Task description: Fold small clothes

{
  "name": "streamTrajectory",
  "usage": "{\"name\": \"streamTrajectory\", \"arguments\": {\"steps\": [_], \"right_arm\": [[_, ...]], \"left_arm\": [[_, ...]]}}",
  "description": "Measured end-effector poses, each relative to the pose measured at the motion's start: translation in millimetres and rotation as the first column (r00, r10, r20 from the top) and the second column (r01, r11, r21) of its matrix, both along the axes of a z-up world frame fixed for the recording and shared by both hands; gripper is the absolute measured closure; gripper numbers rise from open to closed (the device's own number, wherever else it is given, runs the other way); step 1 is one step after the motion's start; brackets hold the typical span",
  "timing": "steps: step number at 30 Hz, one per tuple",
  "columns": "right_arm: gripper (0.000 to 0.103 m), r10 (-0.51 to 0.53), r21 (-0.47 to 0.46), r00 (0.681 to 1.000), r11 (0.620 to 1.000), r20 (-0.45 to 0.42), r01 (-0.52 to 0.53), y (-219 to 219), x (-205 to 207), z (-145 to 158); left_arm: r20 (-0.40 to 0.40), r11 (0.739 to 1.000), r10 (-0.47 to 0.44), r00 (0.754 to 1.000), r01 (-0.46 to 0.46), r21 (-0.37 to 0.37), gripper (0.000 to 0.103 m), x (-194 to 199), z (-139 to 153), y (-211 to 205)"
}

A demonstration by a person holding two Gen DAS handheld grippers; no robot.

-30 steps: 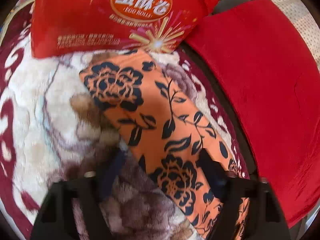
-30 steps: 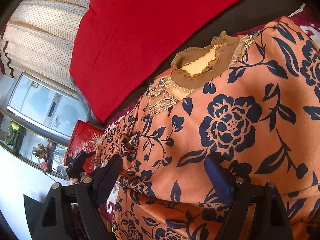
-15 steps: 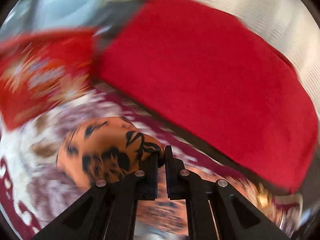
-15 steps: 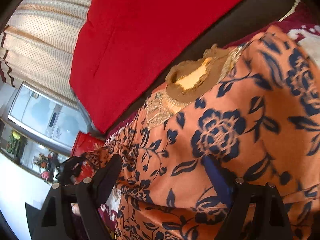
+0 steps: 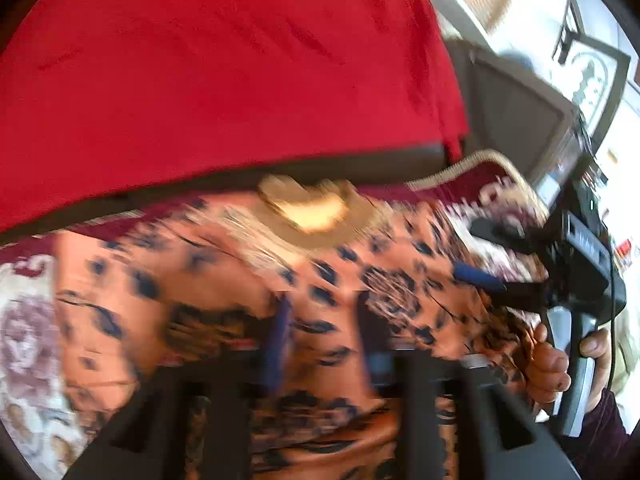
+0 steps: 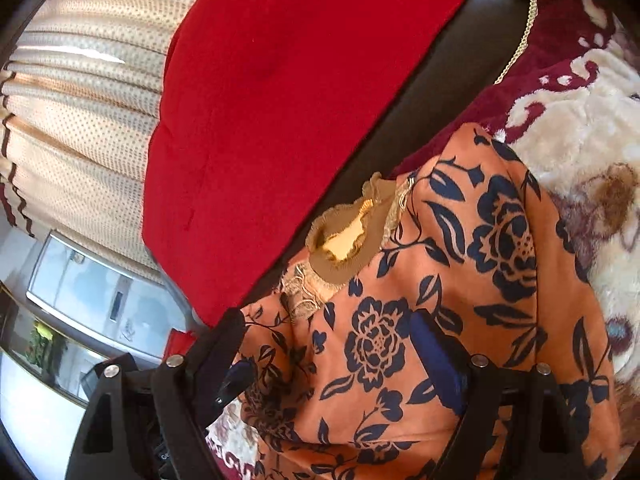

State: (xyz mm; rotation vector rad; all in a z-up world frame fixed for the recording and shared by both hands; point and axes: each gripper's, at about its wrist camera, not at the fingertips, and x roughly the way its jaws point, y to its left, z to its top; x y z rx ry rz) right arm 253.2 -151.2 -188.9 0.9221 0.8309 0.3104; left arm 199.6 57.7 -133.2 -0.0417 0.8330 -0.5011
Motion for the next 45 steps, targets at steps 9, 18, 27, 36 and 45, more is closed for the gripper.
{"name": "streamTrajectory", "arguments": {"steps": [9, 18, 27, 36, 45], "right_arm": [[0.017, 0.159, -0.200, 0.987, 0.968, 0.014, -0.153, 60.1, 21.7, 9.2], [0.017, 0.449, -0.524, 0.893, 0.766, 0.021, -0.373, 217.0, 33.6, 44.7], [0.015, 0.416, -0.700, 0.895, 0.592, -0.159, -0.399, 285.0, 69.1, -16.7], [0.087, 0.270, -0.510, 0.951, 0.803, -0.152, -0.310, 204.4, 81.8, -8.1], [0.089, 0.115, -0.265, 0.993, 0.958, -0.004, -0.112, 102.0, 46.7, 22.9]], "left_arm": [[0.025, 0.847, 0.531, 0.847, -0.531, 0.005, 0.027, 22.7, 8.5, 190.5], [-0.256, 0.730, 0.681, 0.686, -0.664, 0.162, 0.027, 47.0, -57.8, 238.0], [-0.229, 0.736, 0.675, 0.701, -0.661, 0.146, 0.027, 46.5, -42.9, 232.7], [-0.225, 0.753, 0.657, 0.720, -0.644, 0.138, 0.027, 49.8, -45.0, 225.8], [-0.203, 0.826, 0.564, 0.801, -0.551, 0.119, 0.027, 56.3, -42.6, 190.5]]}}
